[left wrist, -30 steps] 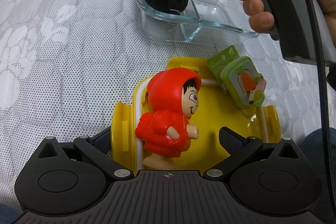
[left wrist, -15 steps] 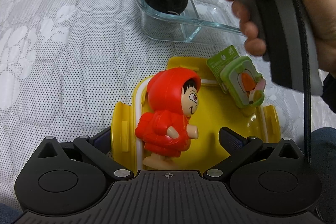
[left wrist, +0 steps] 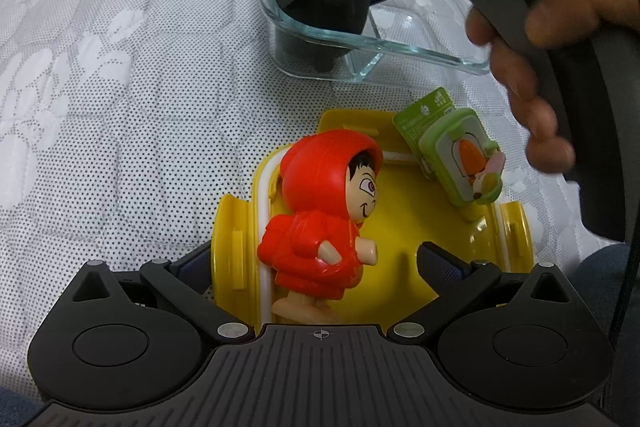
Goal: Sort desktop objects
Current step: 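Open the right gripper, release the plush toy and withdraw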
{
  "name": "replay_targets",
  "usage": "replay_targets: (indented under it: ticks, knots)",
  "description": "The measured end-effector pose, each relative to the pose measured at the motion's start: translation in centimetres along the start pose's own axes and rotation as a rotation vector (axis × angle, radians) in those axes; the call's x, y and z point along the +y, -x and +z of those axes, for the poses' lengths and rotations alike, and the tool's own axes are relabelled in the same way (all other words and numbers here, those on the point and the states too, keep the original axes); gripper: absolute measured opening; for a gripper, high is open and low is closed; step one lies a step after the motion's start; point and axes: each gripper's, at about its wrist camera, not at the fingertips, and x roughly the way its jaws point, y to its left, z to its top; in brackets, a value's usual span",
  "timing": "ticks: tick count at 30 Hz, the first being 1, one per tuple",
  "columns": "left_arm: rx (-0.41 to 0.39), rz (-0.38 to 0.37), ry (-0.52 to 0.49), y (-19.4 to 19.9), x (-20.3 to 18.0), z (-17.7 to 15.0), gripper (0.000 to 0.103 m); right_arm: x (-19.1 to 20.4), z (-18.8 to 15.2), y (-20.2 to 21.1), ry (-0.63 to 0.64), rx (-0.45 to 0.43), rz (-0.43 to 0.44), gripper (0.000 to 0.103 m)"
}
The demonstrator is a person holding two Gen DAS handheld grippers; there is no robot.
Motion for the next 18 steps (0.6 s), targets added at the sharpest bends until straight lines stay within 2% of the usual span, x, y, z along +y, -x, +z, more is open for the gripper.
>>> replay_targets:
  ticks: [4, 8, 10, 11, 13, 15, 16, 17, 18]
  knots:
    - [-0.006, -0.009, 0.009, 0.8, 0.2, -1.0, 0.103, -1.4, 0.7, 1.2, -0.089, -0.048, 0.04, 0.062]
    - [-0.015, -0.006, 0.007, 1.5, 0.0, -2.0, 0.103, -3.8, -0.5, 7.1, -0.179, -0.224, 0.112, 0.06]
    - [-0.03, -0.01, 0.008, 1.9, 0.0, -2.5, 0.103, -5.0, -2.3, 10.5, -0.195, -0.306, 0.096, 0.061]
    - [-0.039, -0.017, 0.021, 1.4, -0.1, -1.8, 0.103, -5.6, -3.7, 11.9, -0.201, -0.34, 0.069, 0.069]
    - [-0.05, -0.032, 0.054, -2.2, -0.9, 3.1, 0.103, -6.8, -6.7, 14.1, -0.214, -0.388, 0.013, 0.083]
    - [-0.059, -0.037, 0.081, -4.6, -4.1, 4.8, 0.103, -7.9, -9.5, 14.8, -0.246, -0.395, -0.028, 0.084]
    - [-0.065, -0.03, 0.081, -5.2, -3.8, 5.2, 0.103, -8.5, -10.8, 14.8, -0.271, -0.387, -0.041, 0.084]
    - [-0.074, -0.02, 0.076, -7.1, -3.6, 7.6, 0.103, -9.0, -12.1, 14.8, -0.297, -0.38, -0.054, 0.084]
    - [-0.082, -0.009, 0.069, -6.9, -4.3, 8.0, 0.103, -9.6, -13.0, 14.5, -0.332, -0.374, -0.06, 0.084]
